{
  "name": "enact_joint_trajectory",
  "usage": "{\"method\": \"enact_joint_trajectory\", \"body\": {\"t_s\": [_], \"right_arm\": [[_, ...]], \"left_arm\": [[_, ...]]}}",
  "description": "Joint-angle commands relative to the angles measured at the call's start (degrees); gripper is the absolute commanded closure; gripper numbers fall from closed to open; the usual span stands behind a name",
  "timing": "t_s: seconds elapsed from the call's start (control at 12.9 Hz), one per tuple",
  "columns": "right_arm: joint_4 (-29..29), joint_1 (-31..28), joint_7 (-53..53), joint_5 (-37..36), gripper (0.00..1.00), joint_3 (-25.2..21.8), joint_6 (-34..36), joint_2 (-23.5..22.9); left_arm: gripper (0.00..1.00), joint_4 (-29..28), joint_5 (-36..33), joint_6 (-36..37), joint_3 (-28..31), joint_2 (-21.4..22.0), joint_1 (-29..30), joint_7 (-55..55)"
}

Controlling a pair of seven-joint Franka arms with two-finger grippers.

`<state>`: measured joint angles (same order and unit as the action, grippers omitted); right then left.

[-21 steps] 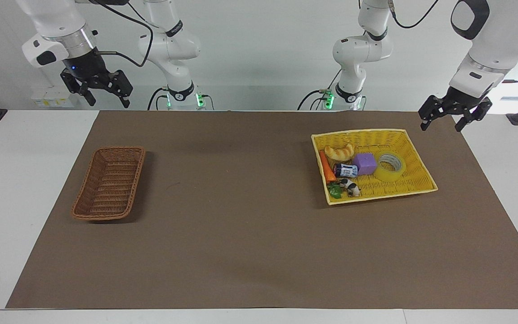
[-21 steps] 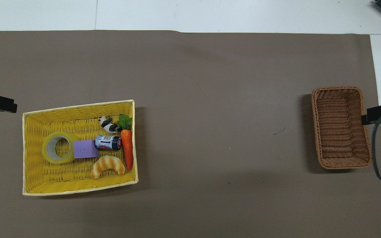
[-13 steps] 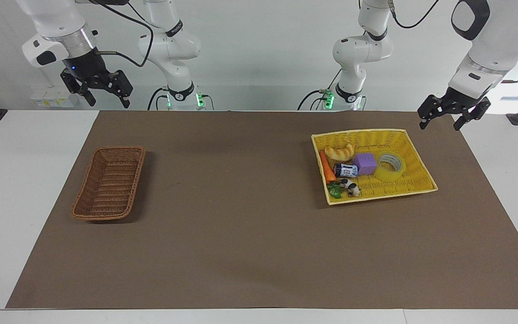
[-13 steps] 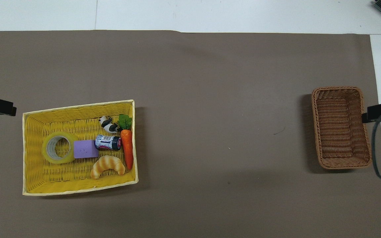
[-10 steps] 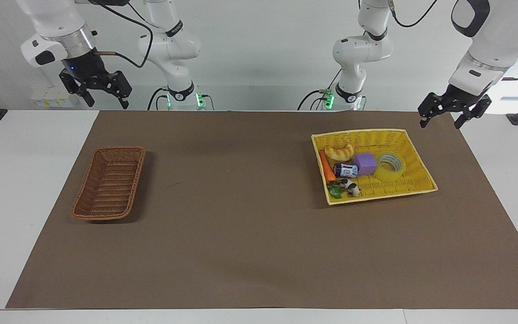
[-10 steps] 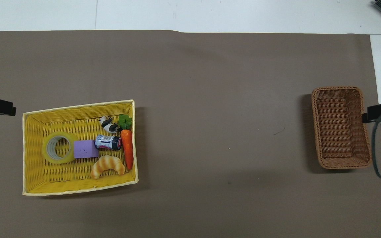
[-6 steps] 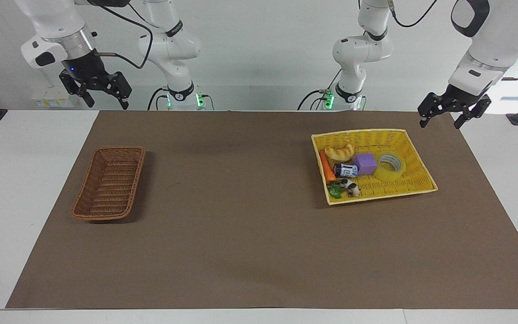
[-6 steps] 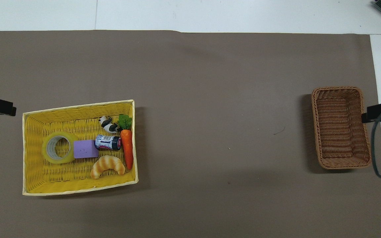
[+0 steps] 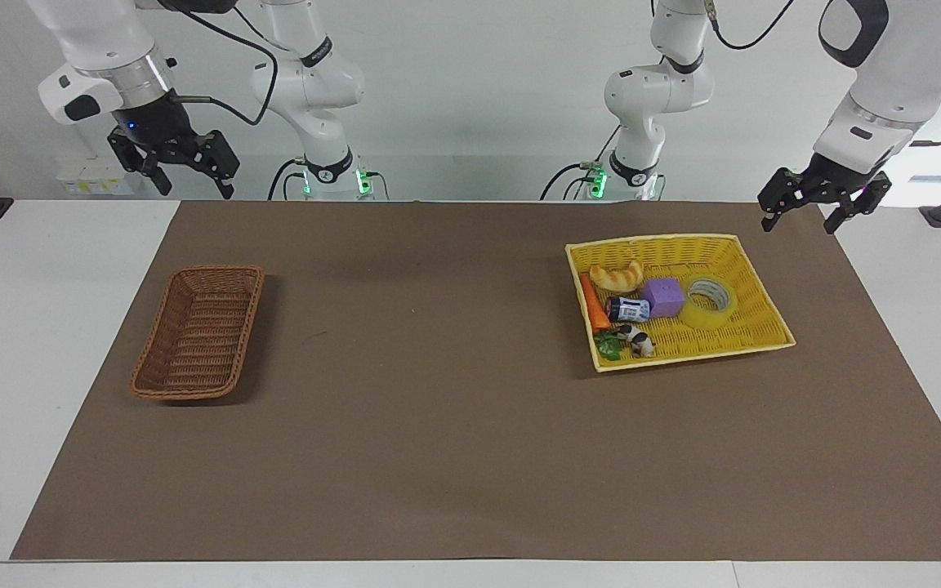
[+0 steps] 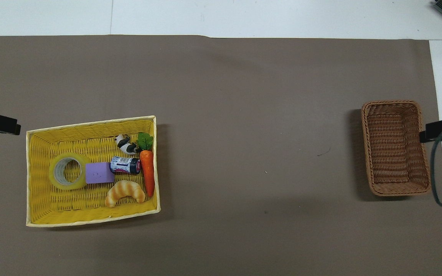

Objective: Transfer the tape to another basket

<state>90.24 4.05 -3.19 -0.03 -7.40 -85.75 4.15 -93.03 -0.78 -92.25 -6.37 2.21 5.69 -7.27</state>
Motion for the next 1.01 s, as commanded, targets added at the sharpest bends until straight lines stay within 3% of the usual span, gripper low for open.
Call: {"method": "enact_joint_trajectory", "body": {"t_s": [0.0, 0.23, 0.93], "right_arm": [[0.73, -0.36, -0.24, -0.59, 0.0, 0.02, -1.17, 0.24], [0.73, -0.27, -0.24, -0.59, 0.0, 0.02, -1.26, 0.24], [0.73, -0.36, -0.24, -0.59, 0.0, 0.02, -1.17, 0.24]], "left_arm": [[0.0, 0.75, 0.51, 1.02, -0.22, 0.16, -0.33, -0.37], [0.0, 0.66, 0.51, 1.64, -0.3, 0.42, -0.5, -0.2], [0.0, -0.21, 1.21, 1.81, -1.45, 2.01, -10.7, -0.2]]}}
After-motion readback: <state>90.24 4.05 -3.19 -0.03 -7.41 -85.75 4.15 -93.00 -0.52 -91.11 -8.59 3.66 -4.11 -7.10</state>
